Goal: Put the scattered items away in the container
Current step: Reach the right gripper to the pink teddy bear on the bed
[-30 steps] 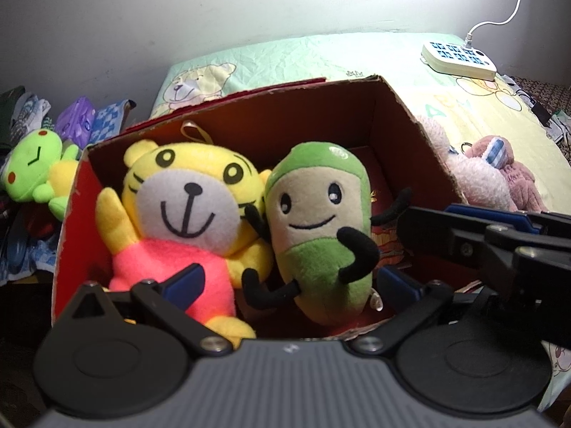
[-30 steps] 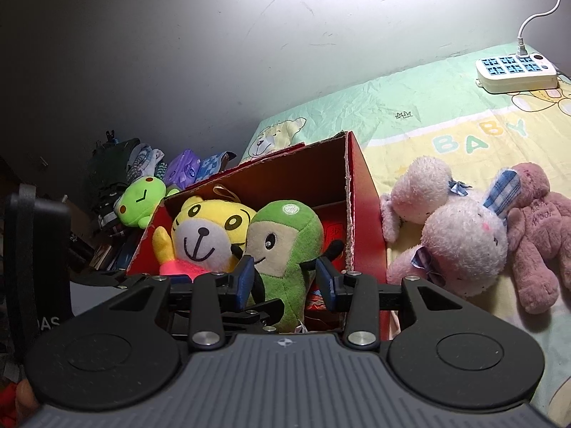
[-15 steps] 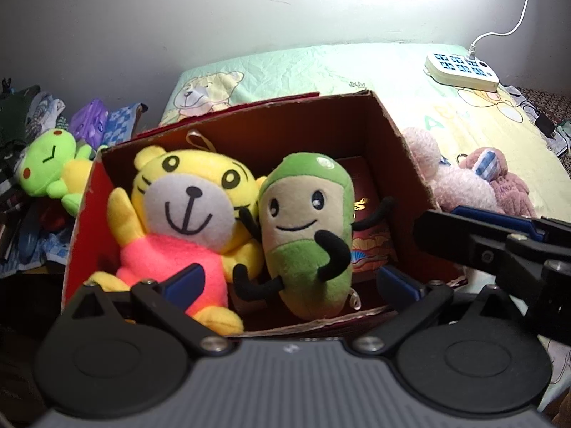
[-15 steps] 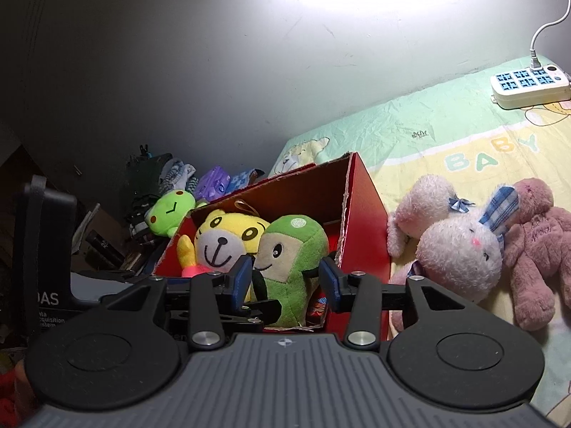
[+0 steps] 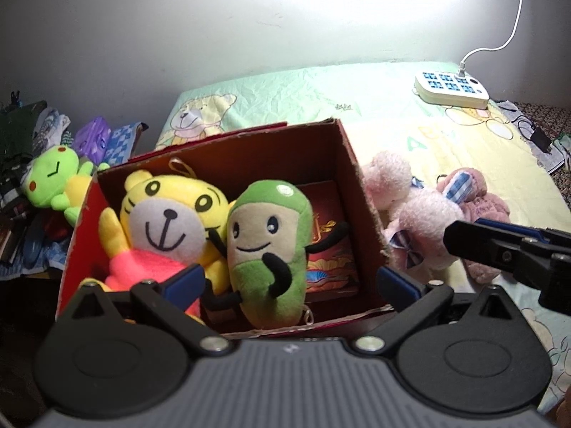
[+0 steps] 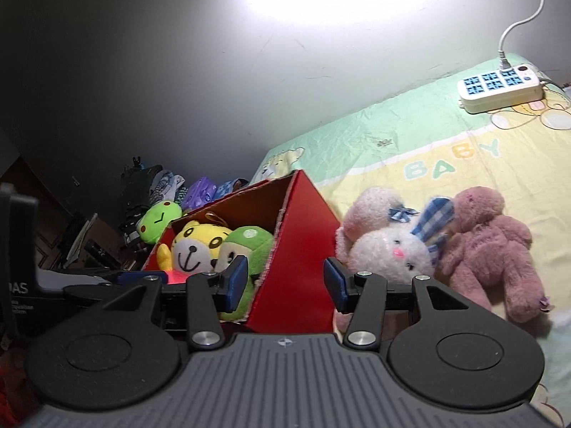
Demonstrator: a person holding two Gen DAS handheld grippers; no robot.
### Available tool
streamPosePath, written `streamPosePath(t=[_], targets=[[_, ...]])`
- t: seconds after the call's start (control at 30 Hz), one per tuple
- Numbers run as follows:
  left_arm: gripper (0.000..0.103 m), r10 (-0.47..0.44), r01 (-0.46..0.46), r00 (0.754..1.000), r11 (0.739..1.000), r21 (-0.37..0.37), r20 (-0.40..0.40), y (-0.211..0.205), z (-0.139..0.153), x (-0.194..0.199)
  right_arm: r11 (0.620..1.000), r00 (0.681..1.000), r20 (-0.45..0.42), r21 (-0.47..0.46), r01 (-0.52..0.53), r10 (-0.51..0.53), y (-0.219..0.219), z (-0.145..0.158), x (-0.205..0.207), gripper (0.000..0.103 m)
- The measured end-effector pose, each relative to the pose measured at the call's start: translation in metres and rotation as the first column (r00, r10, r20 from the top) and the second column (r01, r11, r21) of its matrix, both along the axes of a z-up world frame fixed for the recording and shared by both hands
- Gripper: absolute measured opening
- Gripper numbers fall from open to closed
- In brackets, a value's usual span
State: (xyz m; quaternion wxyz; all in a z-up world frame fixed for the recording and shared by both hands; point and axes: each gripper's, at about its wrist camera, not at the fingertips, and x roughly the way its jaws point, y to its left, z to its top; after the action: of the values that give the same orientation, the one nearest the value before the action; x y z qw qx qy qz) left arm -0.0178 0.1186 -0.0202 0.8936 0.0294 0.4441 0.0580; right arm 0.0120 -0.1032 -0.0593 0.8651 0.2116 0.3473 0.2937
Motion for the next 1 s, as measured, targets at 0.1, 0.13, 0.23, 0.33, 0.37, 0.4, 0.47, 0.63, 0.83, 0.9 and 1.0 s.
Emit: streamPosePath(t=[0.1, 0.13, 0.23, 0.33, 0.37, 0.4, 0.47, 0.63, 0.83, 0.9, 1.0], targets=[[0.103, -0.039, 0.041, 0.998, 0.999, -0.035, 0.043, -0.014, 0.007, -0.001, 0.999, 0.998, -0.044, -0.016, 0.044, -0.045, -0.023, -0.010, 0.003, 0.051], [0.103, -0.058, 0.060, 0.997, 0.997, -0.047, 0.055, -0.020, 0.008, -0.002, 0.998, 0.996, -0.069, -0.019, 0.063, -0.064, -0.033, -0.016, 0.005, 0.051], [0.103, -0.126, 0.132, 0.988, 0.988, -0.075, 0.089, -0.045, 0.011, -0.002, 0.993, 0.986, -0.124, -0.034, 0.109, -0.112, -0.059, -0.027, 0.009, 0.051], [0.103, -0.190, 0.199, 0.977, 0.977, -0.083, 0.099, -0.071, 0.008, 0.000, 0.987, 0.975, -0.158, -0.057, 0.148, -0.155, -0.080, -0.037, 0.012, 0.051], [0.103, -0.208, 0.216, 0.974, 0.973, -0.086, 0.096, -0.079, 0.006, 0.001, 0.986, 0.972, -0.167, -0.061, 0.158, -0.166, -0.086, -0.040, 0.013, 0.051], [0.103, -0.222, 0.230, 0.971, 0.969, -0.091, 0.090, -0.087, 0.003, 0.002, 0.984, 0.968, -0.176, -0.064, 0.168, -0.177, -0.093, -0.043, 0.014, 0.050], [0.103, -0.247, 0.255, 0.966, 0.961, -0.111, 0.074, -0.101, -0.004, 0.006, 0.980, 0.963, -0.186, -0.075, 0.184, -0.195, -0.105, -0.048, 0.016, 0.051], [0.103, -0.324, 0.322, 0.946, 0.926, -0.195, 0.020, -0.135, -0.031, 0.017, 0.975, 0.953, -0.211, -0.098, 0.201, -0.218, -0.128, -0.061, 0.022, 0.051], [0.102, -0.367, 0.339, 0.928, 0.904, -0.262, -0.063, -0.167, -0.068, 0.034, 0.975, 0.951, -0.228, -0.122, 0.184, -0.208, -0.146, -0.073, 0.027, 0.050], [0.102, -0.359, 0.326, 0.929, 0.906, -0.268, -0.085, -0.173, -0.080, 0.041, 0.977, 0.951, -0.236, -0.122, 0.173, -0.198, -0.150, -0.076, 0.030, 0.050], [0.102, -0.336, 0.298, 0.935, 0.916, -0.269, -0.110, -0.177, -0.093, 0.052, 0.982, 0.955, -0.242, -0.119, 0.148, -0.173, -0.153, -0.080, 0.034, 0.050]])
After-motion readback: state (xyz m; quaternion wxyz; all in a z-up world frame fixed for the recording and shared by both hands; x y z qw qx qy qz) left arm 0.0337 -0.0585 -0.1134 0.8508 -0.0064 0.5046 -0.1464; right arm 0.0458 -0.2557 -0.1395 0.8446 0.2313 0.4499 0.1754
